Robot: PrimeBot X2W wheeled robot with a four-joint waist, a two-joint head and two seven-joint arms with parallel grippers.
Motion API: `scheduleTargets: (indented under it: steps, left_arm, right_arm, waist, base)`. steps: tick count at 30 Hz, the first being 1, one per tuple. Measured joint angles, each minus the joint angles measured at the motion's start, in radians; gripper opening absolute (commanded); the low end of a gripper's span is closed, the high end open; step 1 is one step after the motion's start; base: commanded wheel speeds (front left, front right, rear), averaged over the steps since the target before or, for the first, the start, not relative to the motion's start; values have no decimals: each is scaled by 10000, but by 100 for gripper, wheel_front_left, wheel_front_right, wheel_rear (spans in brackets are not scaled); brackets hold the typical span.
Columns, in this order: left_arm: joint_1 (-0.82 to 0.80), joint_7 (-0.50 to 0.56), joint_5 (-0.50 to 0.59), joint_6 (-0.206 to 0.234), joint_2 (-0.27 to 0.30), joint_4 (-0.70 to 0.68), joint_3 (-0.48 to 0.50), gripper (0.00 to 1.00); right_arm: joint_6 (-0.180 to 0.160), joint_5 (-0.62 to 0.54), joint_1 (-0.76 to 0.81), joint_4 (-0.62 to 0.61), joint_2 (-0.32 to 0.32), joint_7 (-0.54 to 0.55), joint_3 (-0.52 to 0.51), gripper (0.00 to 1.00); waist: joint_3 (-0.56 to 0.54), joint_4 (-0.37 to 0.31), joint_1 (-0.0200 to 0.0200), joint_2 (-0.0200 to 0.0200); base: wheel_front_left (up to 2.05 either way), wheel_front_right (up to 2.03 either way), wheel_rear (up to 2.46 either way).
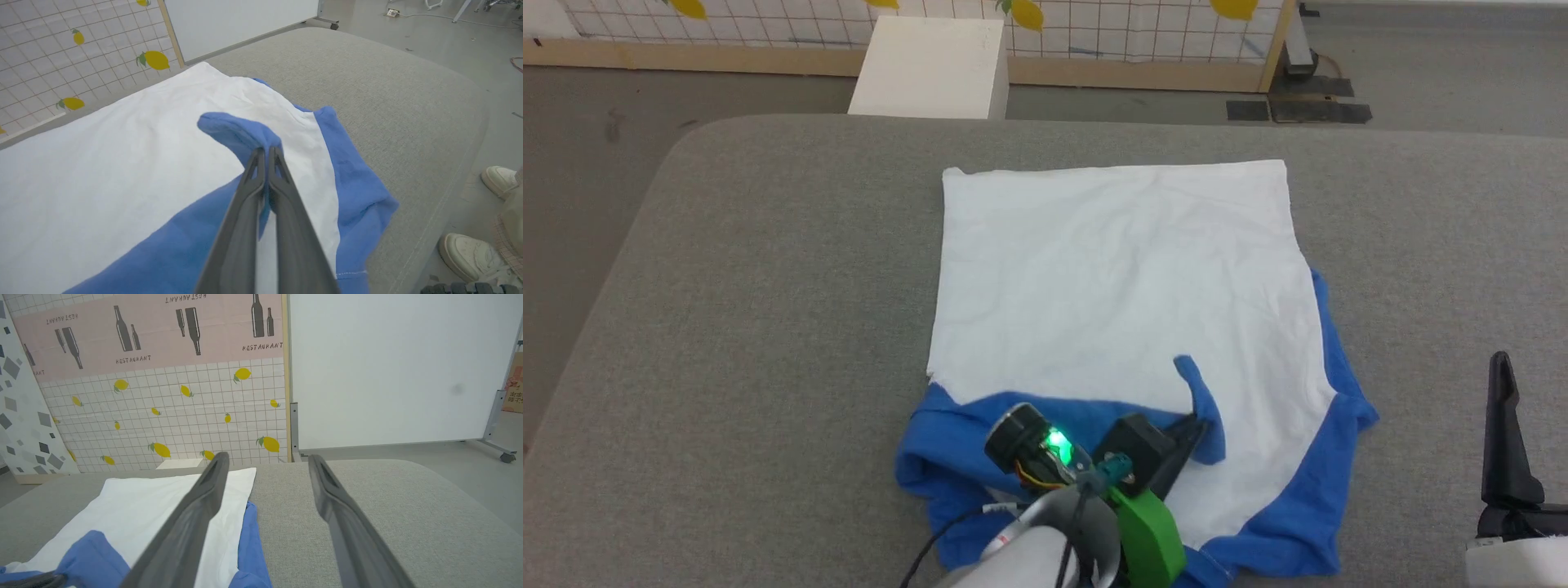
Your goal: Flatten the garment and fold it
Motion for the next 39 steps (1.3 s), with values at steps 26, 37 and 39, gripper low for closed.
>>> scheduleTargets:
  steps: [26, 37, 39]
  left_arm:
    - [-379, -849, -3085, -84, -326, 2600, -2263, 100]
    - [-452, -2324, -4029, 1367, 671, 353, 240, 100]
    - [-234, -2506, -4031, 1881, 1310, -397, 1016, 100]
  right_arm:
    - [-2, -71, -152, 207, -2, 54, 81, 100]
    - [-2, -71, 13, 184, -2, 130, 12, 100]
    - [0, -71, 76, 165, -2, 132, -2, 100]
  waist:
    - [-34, -374, 1, 0]
    - [-355, -78, 1, 0]
    - [-389, -25, 1, 0]
  base:
    - [0, 0, 0]
    - [0, 0, 0]
    - [0, 0, 0]
